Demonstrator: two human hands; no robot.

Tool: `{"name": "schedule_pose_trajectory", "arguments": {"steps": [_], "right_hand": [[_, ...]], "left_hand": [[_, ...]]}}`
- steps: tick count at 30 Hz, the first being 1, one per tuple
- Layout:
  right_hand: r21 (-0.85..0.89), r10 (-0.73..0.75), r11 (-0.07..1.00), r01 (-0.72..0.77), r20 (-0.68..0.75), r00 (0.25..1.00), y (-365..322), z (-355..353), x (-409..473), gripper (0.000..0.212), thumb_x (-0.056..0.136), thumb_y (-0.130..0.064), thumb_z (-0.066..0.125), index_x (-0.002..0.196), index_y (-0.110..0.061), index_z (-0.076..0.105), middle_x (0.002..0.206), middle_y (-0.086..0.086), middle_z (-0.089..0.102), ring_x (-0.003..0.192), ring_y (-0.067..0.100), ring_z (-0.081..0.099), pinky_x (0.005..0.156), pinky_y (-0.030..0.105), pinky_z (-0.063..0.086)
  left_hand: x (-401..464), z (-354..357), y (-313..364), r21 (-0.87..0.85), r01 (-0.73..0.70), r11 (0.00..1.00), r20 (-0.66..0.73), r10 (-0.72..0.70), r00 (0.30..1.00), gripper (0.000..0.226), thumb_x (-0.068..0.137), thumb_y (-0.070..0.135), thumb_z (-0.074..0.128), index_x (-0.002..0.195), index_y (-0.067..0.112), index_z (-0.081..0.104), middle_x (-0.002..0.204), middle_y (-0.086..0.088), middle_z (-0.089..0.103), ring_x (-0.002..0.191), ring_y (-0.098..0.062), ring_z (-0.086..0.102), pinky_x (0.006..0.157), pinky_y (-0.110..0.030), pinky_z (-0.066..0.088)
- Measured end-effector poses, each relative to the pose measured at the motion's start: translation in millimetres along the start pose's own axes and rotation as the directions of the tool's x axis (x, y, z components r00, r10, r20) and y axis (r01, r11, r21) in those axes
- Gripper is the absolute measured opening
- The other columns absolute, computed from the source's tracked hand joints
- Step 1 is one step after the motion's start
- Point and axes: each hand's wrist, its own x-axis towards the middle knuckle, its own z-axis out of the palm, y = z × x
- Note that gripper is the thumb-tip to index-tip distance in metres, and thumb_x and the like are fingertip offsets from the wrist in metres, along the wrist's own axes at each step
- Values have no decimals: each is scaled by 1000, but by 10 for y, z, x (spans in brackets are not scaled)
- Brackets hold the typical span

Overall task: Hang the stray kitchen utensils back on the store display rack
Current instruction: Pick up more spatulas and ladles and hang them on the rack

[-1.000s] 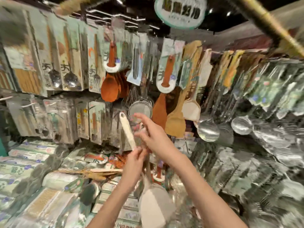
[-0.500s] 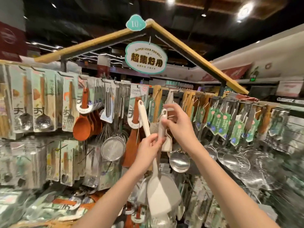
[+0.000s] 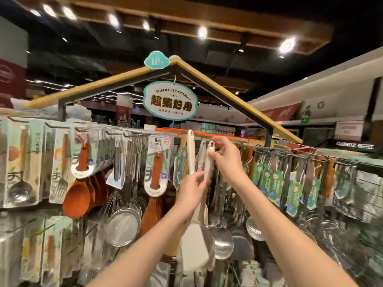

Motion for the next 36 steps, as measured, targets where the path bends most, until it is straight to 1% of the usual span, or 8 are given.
{"name": "schedule_pose_trajectory", "arguments": {"steps": [5, 9, 12, 15, 17, 22, 30, 36], "right_hand": [[-23, 0, 1000, 0, -9, 1000, 117, 41, 103, 32, 88, -7, 60, 118, -18, 57, 114, 3, 58, 90, 17, 61, 77, 29, 52], [-34, -19, 999, 19, 3, 1000, 138, 66, 148, 31, 88, -6, 60, 117, -18, 58, 113, 4, 56, 94, 20, 62, 85, 41, 54], [-37, -24, 999, 24, 5, 1000, 130, 73, 160, 29, 89, -7, 59, 114, -22, 58, 111, 2, 56, 91, 20, 63, 83, 45, 55], [-1, 13, 1000, -13, -19, 1000, 134, 58, 186, 28, 87, -6, 60, 110, -23, 58, 103, -3, 57, 91, 19, 63, 81, 41, 56], [13, 64, 998, -63, -25, 998, 154, 43, 225, 30, 86, -4, 61, 109, -22, 59, 99, -6, 56, 93, 19, 62, 80, 37, 55], [-23, 110, 994, -109, 30, 994, 293, 129, 274, 34, 86, -1, 60, 114, -20, 60, 94, -6, 56, 86, 17, 61, 71, 25, 52], [-10, 114, 993, -114, 62, 991, 398, 208, 373, 29, 92, -1, 53, 113, -21, 58, 105, 0, 58, 88, 12, 56, 76, 32, 53], [72, -17, 997, 17, 6, 1000, 307, 26, 303, 23, 100, -14, 40, 109, -21, 60, 117, 2, 58, 103, 14, 58, 91, 38, 52]], "left_hand": [[91, 56, -97, 66, 31, 997, -27, -29, 999, 37, 92, 17, 57, 129, 17, 54, 126, 0, 59, 112, -8, 55, 99, -27, 44], [82, 75, -155, 88, 22, 996, -49, -18, 999, 39, 92, 17, 57, 131, 18, 53, 129, -3, 58, 119, -14, 53, 106, -35, 41], [31, 68, -199, 109, -7, 994, -90, 17, 996, 36, 92, 19, 57, 127, 20, 57, 115, -8, 65, 105, -21, 59, 98, -34, 45], [-48, 35, -243, 121, -58, 991, -153, 76, 985, 27, 91, 23, 58, 117, 25, 64, 83, 10, 58, 75, -1, 54, 76, -7, 39], [-75, 10, -245, 117, -88, 989, -158, 106, 982, 22, 90, 25, 59, 110, 27, 68, 77, 15, 53, 67, 5, 46, 68, -2, 36], [-113, 19, -244, 34, -132, 991, -68, 134, 989, 10, 87, 29, 63, 80, 27, 70, 66, 11, 60, 65, -7, 46, 63, -19, 36], [-92, 95, -190, -81, -40, 996, 171, 53, 984, 25, 83, 39, 66, 59, 29, 66, 46, 20, 55, 44, 8, 46, 49, -5, 33], [-65, 155, -155, -125, -37, 991, 175, 59, 983, 31, 84, 37, 65, 54, 33, 64, 44, 19, 54, 41, 8, 45, 48, -5, 34]]}}
